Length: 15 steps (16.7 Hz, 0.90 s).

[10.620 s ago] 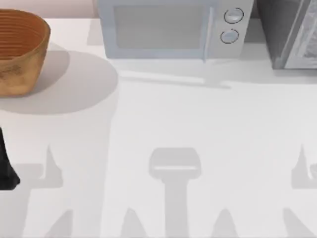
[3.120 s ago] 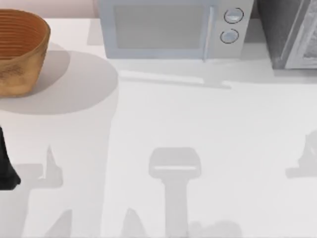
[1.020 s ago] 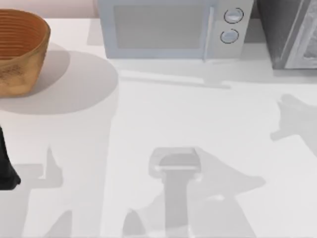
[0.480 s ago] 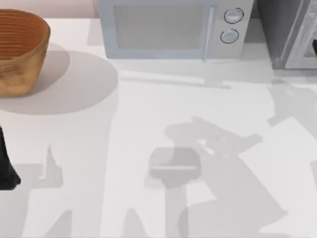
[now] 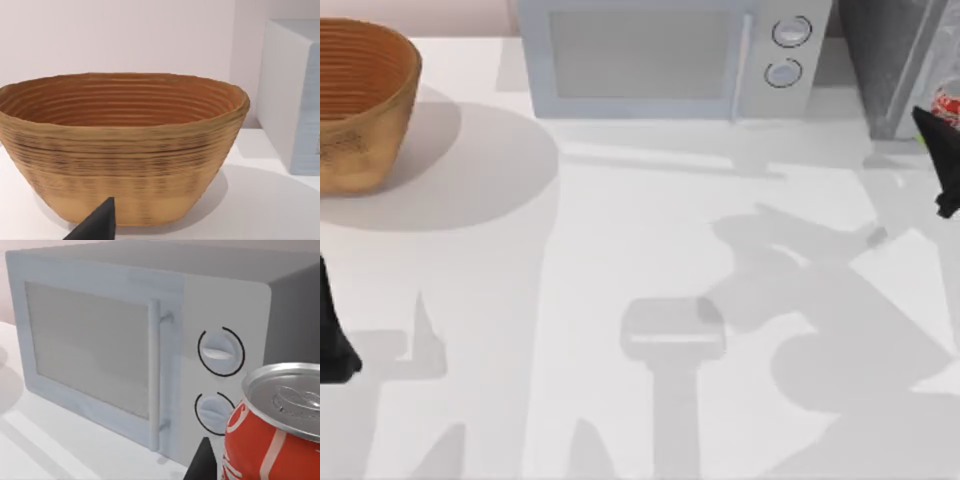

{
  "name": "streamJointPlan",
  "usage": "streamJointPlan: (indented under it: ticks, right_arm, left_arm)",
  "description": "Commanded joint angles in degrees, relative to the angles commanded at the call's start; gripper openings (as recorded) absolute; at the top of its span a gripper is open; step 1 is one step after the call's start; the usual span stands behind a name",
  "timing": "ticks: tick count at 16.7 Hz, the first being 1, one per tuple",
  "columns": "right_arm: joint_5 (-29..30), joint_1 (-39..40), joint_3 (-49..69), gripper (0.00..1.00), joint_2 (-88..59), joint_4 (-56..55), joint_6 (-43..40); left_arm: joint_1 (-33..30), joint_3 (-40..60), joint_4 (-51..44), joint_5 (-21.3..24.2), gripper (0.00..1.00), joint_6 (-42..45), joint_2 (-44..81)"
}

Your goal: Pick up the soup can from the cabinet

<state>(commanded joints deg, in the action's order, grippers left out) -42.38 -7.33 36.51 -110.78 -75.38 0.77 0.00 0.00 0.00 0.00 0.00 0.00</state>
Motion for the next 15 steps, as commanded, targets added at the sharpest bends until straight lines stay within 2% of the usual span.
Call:
streamJointPlan:
  ticks: [7,15]
  right_arm:
    - [-7.7,-1.0,6.4,0.0,-19.5,-13.1,0.2]
    - [-8.5,-0.9,6.8,0.0,-21.8,-14.5,0.4]
  left_arm:
    - [0.0,0.0,0.0,0.0,1.0,0.0,0.0]
    - [0.0,0.0,0.0,0.0,1.0,0.0,0.0]
